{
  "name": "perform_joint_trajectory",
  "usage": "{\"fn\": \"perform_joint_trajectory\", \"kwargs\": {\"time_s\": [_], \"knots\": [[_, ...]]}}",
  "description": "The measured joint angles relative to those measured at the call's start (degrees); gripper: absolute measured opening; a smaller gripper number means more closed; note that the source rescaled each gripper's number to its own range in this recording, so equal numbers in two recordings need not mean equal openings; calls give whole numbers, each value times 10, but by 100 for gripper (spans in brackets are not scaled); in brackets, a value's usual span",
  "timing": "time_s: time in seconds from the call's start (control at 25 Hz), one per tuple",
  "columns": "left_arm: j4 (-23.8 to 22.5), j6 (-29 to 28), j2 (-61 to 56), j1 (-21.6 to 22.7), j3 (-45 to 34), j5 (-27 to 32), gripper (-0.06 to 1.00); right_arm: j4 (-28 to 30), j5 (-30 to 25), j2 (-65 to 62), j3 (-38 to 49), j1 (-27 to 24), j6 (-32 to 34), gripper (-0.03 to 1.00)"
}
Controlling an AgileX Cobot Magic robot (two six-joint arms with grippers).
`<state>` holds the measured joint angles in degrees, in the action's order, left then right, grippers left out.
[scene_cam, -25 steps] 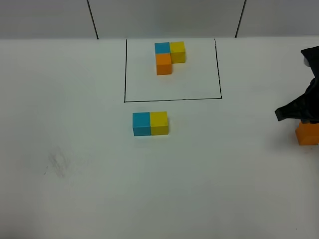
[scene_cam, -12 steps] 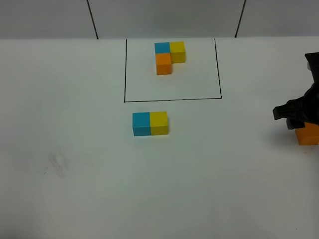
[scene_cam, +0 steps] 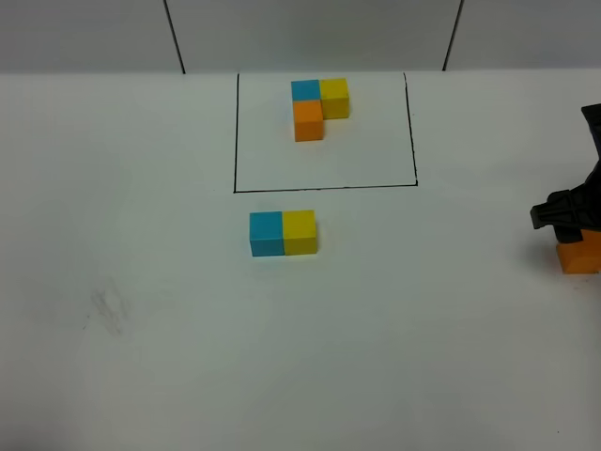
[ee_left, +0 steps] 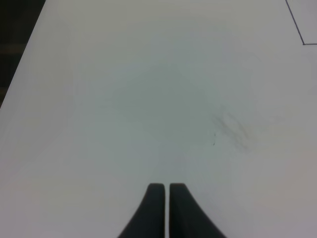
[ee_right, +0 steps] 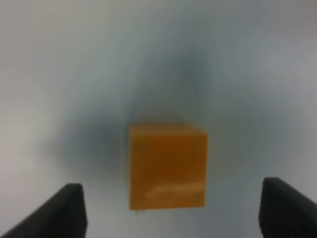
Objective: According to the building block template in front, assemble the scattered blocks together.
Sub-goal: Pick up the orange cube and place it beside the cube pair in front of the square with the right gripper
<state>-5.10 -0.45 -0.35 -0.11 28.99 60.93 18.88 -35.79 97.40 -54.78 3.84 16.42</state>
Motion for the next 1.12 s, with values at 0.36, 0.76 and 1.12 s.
{"fn": "perform_joint_trajectory", "kwargs": {"time_s": [0.36, 0.76, 1.12], "knots": [[0, 0, 0, 0, 0, 0, 0, -12, 46, 42, 1, -21, -27, 90], [0, 0, 0, 0, 0, 0, 0, -27, 67, 80, 2, -30, -45, 90], [0, 0, 0, 0, 0, 0, 0, -24, 72, 102, 2, -40, -45, 71]]}}
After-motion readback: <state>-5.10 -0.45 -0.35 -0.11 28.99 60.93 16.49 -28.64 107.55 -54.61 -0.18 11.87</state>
